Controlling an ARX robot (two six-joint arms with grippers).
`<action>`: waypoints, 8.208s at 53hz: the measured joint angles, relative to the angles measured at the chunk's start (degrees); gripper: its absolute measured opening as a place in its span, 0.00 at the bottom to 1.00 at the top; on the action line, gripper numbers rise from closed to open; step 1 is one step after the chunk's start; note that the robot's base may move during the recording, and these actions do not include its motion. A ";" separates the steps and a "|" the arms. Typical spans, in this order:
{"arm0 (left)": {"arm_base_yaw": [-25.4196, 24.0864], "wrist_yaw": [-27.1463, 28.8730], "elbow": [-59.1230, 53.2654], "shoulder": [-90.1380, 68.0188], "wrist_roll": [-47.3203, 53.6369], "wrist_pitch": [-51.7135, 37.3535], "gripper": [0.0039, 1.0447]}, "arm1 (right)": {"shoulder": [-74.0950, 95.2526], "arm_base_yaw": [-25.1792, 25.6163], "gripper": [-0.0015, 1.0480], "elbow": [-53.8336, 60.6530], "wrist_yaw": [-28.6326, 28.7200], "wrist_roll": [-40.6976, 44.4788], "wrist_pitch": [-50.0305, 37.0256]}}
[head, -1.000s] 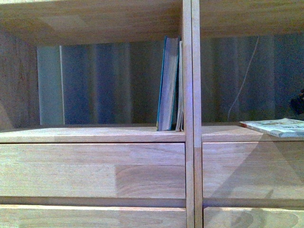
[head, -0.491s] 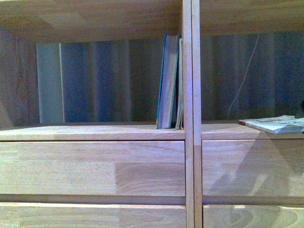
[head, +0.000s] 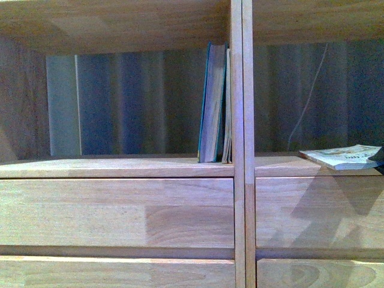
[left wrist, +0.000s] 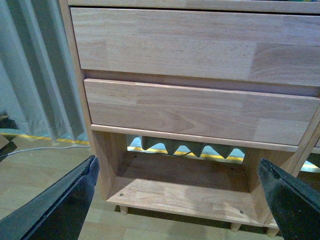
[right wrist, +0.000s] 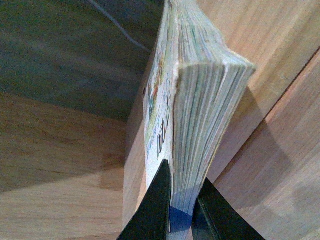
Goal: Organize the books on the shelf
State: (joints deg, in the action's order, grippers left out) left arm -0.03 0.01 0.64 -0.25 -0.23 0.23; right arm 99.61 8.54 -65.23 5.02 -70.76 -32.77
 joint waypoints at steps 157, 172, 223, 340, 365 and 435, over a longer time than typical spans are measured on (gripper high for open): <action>15.63 -18.99 60.94 -87.14 -34.91 -53.59 0.06 | -33.00 -13.46 0.91 26.14 28.46 11.32 -17.70; 11.87 -12.48 71.45 -94.55 -8.35 -48.65 0.06 | -40.52 4.31 0.93 33.77 37.46 10.21 -21.05; 18.16 0.26 116.24 -129.48 11.78 -36.81 0.06 | -55.12 16.96 0.93 50.21 46.93 8.04 -29.75; -0.33 -3.06 24.68 -44.85 -2.67 -24.55 0.74 | -62.73 5.84 0.70 49.48 9.14 66.58 10.34; -0.13 0.00 9.75 -33.42 -0.44 -23.12 0.03 | -74.05 -3.50 0.03 58.99 -1.51 70.40 13.90; -0.07 0.02 -0.04 -0.81 -0.28 -0.68 0.02 | -99.25 -8.35 0.03 64.35 -4.83 70.51 32.70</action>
State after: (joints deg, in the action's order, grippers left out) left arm -0.10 0.03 0.60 -1.06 -0.51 -0.45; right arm 0.36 0.19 -0.89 0.19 -0.25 -0.08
